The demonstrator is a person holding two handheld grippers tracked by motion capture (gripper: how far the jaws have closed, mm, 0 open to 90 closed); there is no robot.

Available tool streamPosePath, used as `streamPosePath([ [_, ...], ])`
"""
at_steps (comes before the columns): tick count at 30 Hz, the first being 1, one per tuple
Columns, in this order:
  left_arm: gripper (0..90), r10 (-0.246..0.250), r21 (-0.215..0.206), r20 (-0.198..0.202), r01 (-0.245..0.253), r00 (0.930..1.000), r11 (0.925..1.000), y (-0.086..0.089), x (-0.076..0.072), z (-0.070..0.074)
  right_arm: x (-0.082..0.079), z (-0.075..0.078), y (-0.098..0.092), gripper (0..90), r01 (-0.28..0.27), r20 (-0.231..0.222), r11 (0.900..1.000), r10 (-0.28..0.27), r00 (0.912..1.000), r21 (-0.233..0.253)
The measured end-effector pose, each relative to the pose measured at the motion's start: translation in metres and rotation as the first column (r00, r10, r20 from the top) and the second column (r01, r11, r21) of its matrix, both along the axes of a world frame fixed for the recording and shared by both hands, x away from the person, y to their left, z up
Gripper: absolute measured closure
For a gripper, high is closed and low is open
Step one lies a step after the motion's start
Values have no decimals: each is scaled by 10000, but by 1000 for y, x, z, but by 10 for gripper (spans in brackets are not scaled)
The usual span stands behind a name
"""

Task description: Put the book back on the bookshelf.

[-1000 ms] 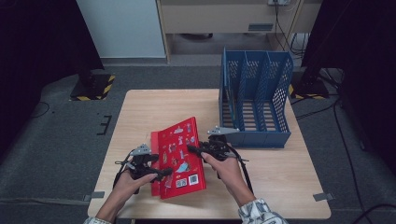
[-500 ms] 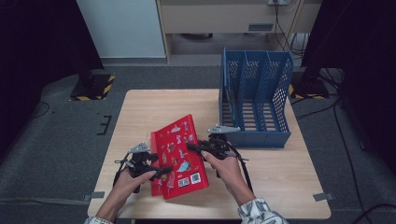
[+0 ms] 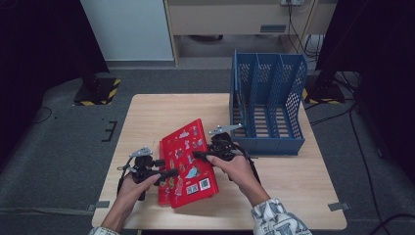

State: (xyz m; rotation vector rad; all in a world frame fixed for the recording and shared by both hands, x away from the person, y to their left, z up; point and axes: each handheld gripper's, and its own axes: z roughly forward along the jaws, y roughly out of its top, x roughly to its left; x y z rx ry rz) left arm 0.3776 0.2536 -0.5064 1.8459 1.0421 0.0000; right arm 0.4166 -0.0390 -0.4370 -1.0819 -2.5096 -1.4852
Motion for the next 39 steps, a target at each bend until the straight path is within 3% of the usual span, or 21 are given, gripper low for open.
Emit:
streamPosePath([
  [8, 115, -131, 410, 279, 120, 9995, 9991, -3, 1, 5, 7, 3, 6, 459, -568, -236, 9933, 547, 9982, -1005],
  [11, 155, -131, 574, 562, 99, 9983, 9983, -6, -1, 8, 5, 1, 10, 364, -554, -215, 9896, 530, 9984, -1328],
  [13, 154, -143, 625, 583, 106, 9982, 9980, -6, -2, 10, 3, -1, 14, 397, -471, -62, 9871, 467, 9989, -1531],
  [17, 158, -150, 578, 610, 114, 9980, 9983, -5, -3, 12, 4, 1, 11, 487, -416, -61, 9951, 412, 9991, -901],
  [20, 171, -108, 702, 732, 57, 9973, 9975, -5, -4, 16, 2, 4, 12, 498, -375, 51, 9958, 381, 9993, -829],
  [28, 305, 103, 490, 1333, -169, 9910, 9987, -1, -8, 29, 0, 23, 12, 608, -511, 344, 9983, 521, 9981, -280],
  [34, 381, 326, 322, 1608, -383, 9864, 9987, 2, -7, 36, 2, 33, 16, 641, -506, 827, 9987, 511, 9953, -91],
  [39, 437, 705, 190, 1939, -756, 9785, 9970, 6, -3, 43, 3, 39, 19, 667, -558, 1274, 9983, 531, 9904, 176],
])
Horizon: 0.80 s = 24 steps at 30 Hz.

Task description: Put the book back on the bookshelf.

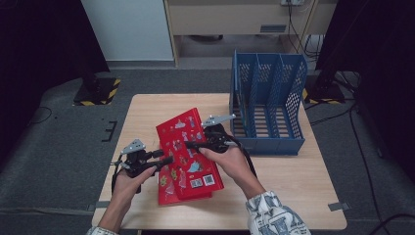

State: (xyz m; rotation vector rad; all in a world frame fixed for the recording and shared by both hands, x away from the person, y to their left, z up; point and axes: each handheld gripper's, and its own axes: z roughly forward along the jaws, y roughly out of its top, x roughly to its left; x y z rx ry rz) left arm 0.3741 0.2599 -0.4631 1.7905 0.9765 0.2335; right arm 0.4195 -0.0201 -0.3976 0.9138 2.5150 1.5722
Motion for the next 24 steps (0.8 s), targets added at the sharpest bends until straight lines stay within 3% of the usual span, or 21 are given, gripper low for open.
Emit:
streamPosePath([
  [11, 536, 506, 199, 395, -514, 9979, 9985, 8, -1, 9, -1, 3, 7, 625, -6, 674, 10000, 9, 9977, -35],
  [15, 546, 650, 154, 508, -659, 9966, 9977, 10, -1, 12, -1, -2, 9, 593, -110, 631, 9999, 115, 9979, -82],
  [21, 540, 506, 63, 623, -511, 9968, 9987, 12, -2, 14, -4, -3, 8, 684, -414, 633, 9981, 384, 9973, 457],
  [24, 476, 326, -180, 657, -315, 9973, 9993, 12, -1, 13, -6, -2, 8, 701, -388, 609, 9977, 354, 9975, 558],
])
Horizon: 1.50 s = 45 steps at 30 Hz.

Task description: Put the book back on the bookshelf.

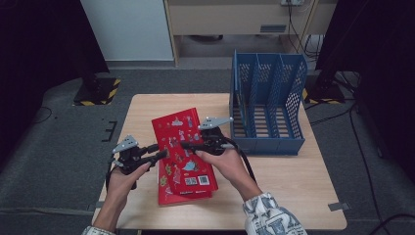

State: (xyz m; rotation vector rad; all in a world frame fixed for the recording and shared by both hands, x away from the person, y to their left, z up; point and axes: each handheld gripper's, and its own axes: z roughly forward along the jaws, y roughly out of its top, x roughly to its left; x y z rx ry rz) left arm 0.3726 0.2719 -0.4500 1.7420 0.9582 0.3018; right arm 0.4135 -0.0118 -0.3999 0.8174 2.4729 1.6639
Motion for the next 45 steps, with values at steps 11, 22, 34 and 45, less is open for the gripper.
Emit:
streamPosePath([
  [11, 156, -1032, -813, -825, 965, 9912, 9920, -4, 6, -28, -1, 2, -1, 742, -178, 184, 9981, 167, 9997, 589],
  [22, 277, -1313, -219, -536, 1303, 9899, 9912, -17, 3, -20, -2, 2, -2, 726, -80, 1019, 9977, 11, 9948, 677],
  [34, 491, -501, 883, 293, 473, 9983, 9950, -10, -2, -9, -1, -1, -4, 693, 46, 1561, 9989, -117, 9877, 460],
  [45, 531, -153, 722, 443, 121, 9989, 9973, -2, -3, -5, -1, -5, 2, 654, -102, 1868, 9988, 13, 9824, 469],
])
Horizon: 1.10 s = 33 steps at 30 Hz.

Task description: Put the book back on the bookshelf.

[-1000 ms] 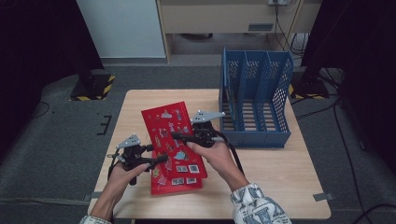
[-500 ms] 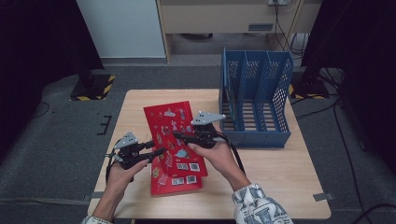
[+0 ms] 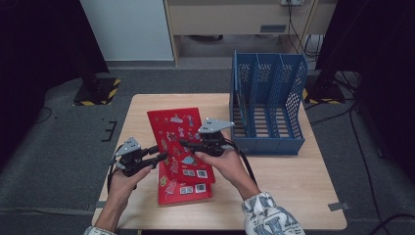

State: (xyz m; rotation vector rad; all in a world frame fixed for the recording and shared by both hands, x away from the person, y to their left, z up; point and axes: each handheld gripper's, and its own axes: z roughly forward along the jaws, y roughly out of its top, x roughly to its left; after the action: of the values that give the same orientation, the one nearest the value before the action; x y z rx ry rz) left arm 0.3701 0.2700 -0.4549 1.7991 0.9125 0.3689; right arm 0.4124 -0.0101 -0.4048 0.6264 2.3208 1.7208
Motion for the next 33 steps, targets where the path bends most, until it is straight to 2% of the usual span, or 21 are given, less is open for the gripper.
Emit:
streamPosePath([
  [3, 535, 145, 112, 121, -146, 9998, 9998, 2, -1, 3, -1, -3, 2, 636, -14, 76, 10000, 14, 10000, -12],
  [8, 549, 240, 164, 378, -246, 9990, 9996, 5, -4, 7, -3, -11, 3, 627, -167, -54, 9998, 168, 9998, 111],
  [13, 548, -31, 237, 537, 18, 9986, 9997, 5, -7, 8, -7, -15, -2, 618, -219, 71, 9993, 217, 9997, 295],
  [18, 465, -247, 280, 493, 234, 9985, 9993, -2, -7, 7, -12, -6, -12, 611, 4, 204, 9973, -19, 9998, 733],
  [21, 434, -333, 268, 427, 322, 9985, 9991, -4, -7, 5, -14, -1, -16, 660, -51, 177, 9966, 36, 9998, 826],
  [23, 409, -357, 431, 504, 335, 9981, 9985, -6, -9, 5, -18, 1, -15, 706, -15, 209, 9972, -1, 9998, 753],
  [28, 380, -437, 195, 478, 428, 9979, 9989, -4, -8, 5, -16, 3, -15, 741, -176, -240, 9942, 203, 9995, 1057],
  [31, 321, -549, 23, 409, 549, 9977, 9985, -4, -6, 3, -14, 6, -12, 753, -450, -234, 9940, 475, 9986, 999],
  [33, 263, -574, 114, 389, 570, 9976, 9983, -5, -3, 1, -12, 10, -8, 768, -628, -204, 9933, 651, 9977, 965],
])
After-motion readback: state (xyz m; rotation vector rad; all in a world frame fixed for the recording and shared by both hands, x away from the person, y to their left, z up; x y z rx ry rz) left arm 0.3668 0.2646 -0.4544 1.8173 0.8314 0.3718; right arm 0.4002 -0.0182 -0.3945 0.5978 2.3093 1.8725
